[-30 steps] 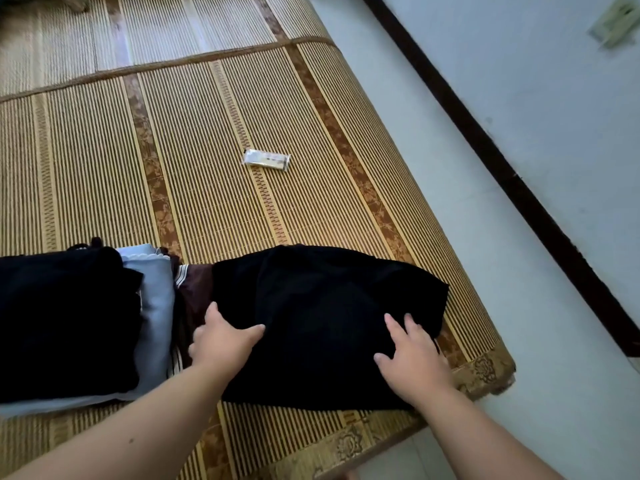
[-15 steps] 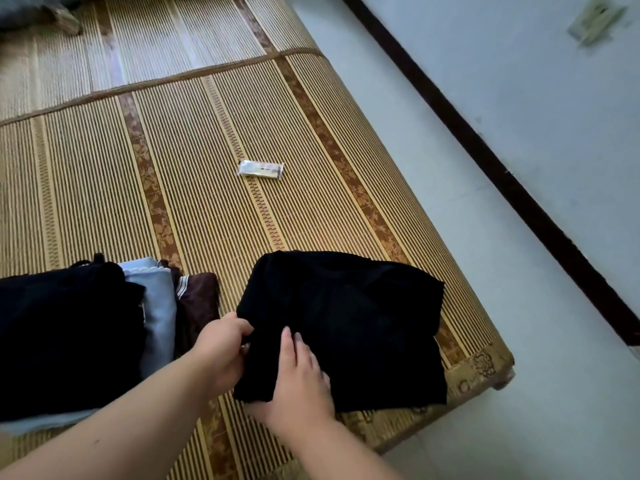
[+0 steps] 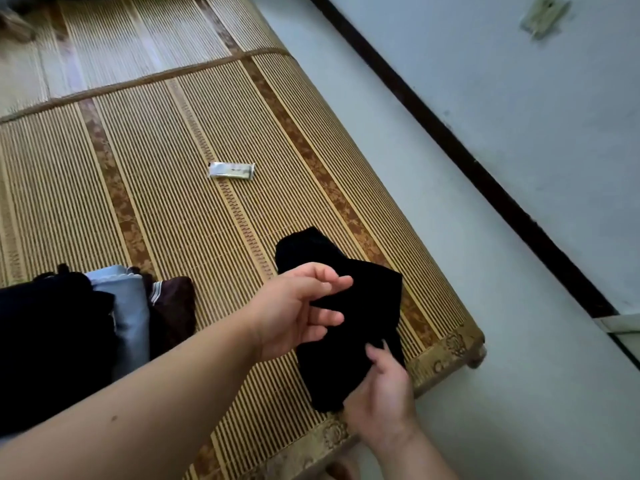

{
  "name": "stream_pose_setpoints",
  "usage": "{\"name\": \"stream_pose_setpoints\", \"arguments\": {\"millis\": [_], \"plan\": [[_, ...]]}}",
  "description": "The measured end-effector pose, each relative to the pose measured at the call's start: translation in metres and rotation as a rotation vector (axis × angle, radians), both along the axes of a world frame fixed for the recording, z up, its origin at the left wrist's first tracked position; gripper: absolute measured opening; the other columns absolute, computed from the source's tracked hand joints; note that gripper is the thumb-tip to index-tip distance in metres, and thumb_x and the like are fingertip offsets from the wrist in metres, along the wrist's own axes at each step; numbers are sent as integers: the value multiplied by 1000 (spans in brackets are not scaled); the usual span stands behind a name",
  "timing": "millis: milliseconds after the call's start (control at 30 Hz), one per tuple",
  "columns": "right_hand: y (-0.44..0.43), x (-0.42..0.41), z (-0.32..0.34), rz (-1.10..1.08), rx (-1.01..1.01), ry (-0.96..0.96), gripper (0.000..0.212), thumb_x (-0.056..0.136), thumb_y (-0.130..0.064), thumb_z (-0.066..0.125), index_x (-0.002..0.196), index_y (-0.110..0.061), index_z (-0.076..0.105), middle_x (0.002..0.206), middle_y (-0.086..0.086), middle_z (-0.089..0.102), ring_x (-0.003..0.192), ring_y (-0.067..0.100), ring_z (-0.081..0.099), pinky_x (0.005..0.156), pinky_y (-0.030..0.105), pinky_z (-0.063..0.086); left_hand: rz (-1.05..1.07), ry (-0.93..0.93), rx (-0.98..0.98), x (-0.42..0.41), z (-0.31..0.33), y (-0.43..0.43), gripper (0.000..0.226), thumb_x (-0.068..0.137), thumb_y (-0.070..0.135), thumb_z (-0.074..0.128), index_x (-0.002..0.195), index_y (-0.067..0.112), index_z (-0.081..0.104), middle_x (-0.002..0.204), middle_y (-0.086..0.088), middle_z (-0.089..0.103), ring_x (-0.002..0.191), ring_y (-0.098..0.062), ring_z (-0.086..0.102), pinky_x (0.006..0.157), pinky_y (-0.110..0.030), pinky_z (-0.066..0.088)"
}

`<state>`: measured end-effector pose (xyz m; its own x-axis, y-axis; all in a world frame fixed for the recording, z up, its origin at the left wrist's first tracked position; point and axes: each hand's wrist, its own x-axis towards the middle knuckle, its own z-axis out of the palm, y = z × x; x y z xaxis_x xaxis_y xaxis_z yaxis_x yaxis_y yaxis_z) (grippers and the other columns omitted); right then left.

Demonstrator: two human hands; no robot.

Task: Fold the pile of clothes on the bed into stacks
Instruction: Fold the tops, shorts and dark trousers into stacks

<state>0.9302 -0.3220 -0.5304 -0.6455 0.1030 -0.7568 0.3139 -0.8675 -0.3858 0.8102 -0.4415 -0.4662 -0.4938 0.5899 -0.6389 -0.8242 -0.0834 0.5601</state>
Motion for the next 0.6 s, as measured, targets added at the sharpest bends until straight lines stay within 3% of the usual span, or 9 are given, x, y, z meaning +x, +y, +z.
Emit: {"name": "stream_pose_setpoints", "arguments": {"millis": [100, 167, 200, 267, 333, 367, 500, 600], "plan": [[23, 21, -10, -188, -17, -248, 43, 94, -39, 35, 121, -16, 60, 115, 16, 68, 102, 33, 61, 92, 44, 40, -36, 90, -157, 8, -16, 21, 20, 95, 8, 49, 89, 21, 63, 112, -2, 71, 70, -12, 65, 59, -27, 51], [33, 33, -16, -182, 79, -399, 50, 93, -60, 38, 123, -24, 56, 116, 13, 63, 107, 34, 56, 100, 50, 35, -152, 318, -412, 13, -37, 24, 20, 94, 13, 54, 103, 29, 64, 114, 2, 67, 87, -10, 66, 77, -29, 55], [35, 37, -18, -126, 152, -466, 53, 89, -66, 45, 125, -27, 52, 117, 12, 61, 109, 34, 55, 102, 52, 37, -290, 508, -555, 15, -49, 21, 27, 93, 18, 57, 115, 34, 61, 126, 3, 61, 104, -11, 63, 91, -30, 52], [34, 42, -23, 57, 393, -621, 61, 83, -57, 64, 130, -22, 47, 122, 11, 58, 112, 34, 56, 101, 54, 43, -752, 916, -798, 19, -76, 15, 52, 93, 34, 57, 141, 43, 39, 156, 4, 31, 142, -19, 30, 116, -40, 28], [30, 42, -29, 218, 576, -711, 69, 81, -42, 74, 136, -14, 43, 130, 13, 55, 117, 36, 55, 100, 54, 46, -1132, 1147, -912, 22, -97, 11, 69, 92, 51, 50, 149, 48, 11, 163, 5, 0, 149, -24, -6, 118, -51, 5], [29, 39, -33, 259, 616, -718, 66, 83, -37, 73, 136, -11, 43, 131, 14, 54, 118, 36, 54, 100, 54, 46, -1247, 1197, -959, 23, -104, 9, 73, 91, 58, 46, 148, 50, 2, 163, 4, -5, 148, -25, -12, 117, -53, 1], [41, 19, -44, 425, 841, -666, 39, 95, -20, 56, 131, -10, 48, 129, 11, 57, 115, 33, 56, 91, 39, 48, -1376, 1323, -1121, 28, -115, 11, 76, 87, 73, 32, 148, 47, -6, 161, -4, 15, 148, -32, 5, 114, -59, 3], [62, -5, -40, 445, 1002, -631, 32, 96, -18, 53, 127, -14, 52, 125, 8, 60, 112, 33, 57, 93, 42, 48, -1357, 1284, -1196, 41, -109, 20, 87, 83, 80, 28, 151, 36, -4, 148, -10, 38, 137, -35, 30, 111, -56, 18]]}}
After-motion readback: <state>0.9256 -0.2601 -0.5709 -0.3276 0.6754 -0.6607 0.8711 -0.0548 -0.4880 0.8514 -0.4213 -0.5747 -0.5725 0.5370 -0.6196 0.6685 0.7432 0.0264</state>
